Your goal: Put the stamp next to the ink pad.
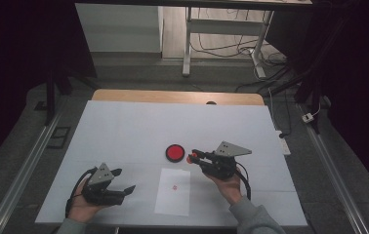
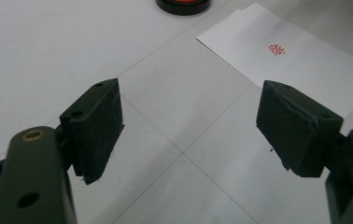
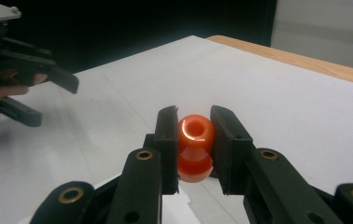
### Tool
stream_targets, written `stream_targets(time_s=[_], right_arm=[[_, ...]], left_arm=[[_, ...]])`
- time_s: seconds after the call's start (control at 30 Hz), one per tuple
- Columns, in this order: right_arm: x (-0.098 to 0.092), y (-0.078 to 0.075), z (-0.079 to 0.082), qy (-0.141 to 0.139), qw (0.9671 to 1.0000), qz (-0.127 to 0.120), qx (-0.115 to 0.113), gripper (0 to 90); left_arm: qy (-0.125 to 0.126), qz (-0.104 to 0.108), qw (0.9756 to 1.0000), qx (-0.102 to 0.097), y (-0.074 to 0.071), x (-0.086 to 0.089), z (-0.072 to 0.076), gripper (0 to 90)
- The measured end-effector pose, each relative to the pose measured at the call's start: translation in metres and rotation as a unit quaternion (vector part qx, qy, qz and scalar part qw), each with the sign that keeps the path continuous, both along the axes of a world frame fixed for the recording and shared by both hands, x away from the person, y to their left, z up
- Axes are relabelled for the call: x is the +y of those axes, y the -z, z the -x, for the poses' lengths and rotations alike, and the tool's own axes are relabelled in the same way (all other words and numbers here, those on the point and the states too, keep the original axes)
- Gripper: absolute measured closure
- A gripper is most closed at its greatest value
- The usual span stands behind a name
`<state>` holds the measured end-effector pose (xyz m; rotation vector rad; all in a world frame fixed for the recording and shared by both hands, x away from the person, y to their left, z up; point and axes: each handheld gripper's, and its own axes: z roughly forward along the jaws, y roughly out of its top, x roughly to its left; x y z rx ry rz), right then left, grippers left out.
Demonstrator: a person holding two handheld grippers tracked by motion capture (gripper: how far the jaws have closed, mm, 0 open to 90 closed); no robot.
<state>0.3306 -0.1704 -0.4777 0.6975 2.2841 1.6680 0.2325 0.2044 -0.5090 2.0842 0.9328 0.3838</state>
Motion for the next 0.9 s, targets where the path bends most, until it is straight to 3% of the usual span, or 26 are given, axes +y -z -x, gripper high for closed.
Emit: stream_targets(time_s=[0.5, 0.9], right_arm=[[0.007, 0.017, -0.040, 0.039, 0.9987, 0.022, 0.022, 72.4], [0.010, 0.032, -0.053, 0.053, 0.9958, 0.060, 0.044, 72.3]], left_arm=[[0.000, -0.003, 1.0000, 0.007, 0.002, 0.001, -0.001, 23.0], [0.001, -0.006, 0.9999, 0.011, 0.004, 0.001, -0.002, 23.0]])
